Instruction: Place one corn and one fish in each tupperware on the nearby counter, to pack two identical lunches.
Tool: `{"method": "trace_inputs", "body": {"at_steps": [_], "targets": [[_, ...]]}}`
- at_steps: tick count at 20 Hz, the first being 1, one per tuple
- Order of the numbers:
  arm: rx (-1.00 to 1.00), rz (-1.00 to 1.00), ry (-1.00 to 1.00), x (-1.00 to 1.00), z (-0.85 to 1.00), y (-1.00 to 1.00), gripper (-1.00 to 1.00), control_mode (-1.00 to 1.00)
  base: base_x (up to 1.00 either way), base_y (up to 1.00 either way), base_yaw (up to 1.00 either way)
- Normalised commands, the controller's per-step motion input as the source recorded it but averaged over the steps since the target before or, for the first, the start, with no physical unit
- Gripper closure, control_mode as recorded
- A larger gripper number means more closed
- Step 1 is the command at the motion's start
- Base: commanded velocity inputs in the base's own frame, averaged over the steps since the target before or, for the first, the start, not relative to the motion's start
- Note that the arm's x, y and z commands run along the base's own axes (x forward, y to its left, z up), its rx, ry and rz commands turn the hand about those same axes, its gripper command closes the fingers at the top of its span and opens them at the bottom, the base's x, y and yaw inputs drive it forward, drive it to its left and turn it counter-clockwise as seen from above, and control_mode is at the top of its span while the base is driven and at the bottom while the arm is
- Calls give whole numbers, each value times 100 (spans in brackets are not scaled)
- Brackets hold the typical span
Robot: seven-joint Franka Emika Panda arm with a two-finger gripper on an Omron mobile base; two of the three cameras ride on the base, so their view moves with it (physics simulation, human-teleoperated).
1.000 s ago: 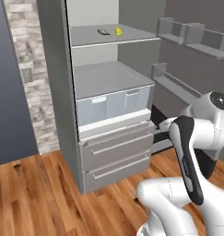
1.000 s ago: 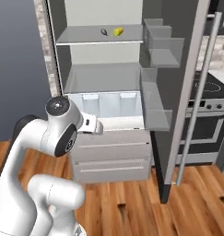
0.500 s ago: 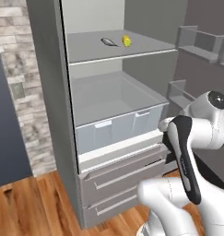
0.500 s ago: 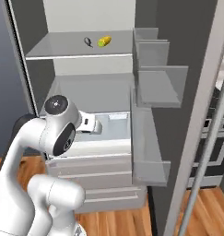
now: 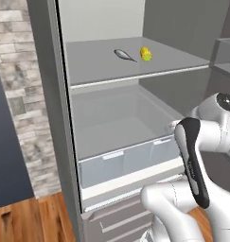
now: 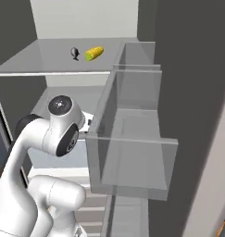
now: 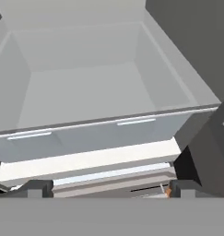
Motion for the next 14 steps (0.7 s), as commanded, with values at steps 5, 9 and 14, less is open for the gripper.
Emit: {"method": "trace_inputs", "body": {"at_steps": [5,9,14], "targets": [[0,0,0,0,0,0,-100,100,95,13,22],[-2,0,0,10,19,7,-100,-100,58,29,6],[-10,-4,-17,10,100,24,-100,-100,0,0,0]]}}
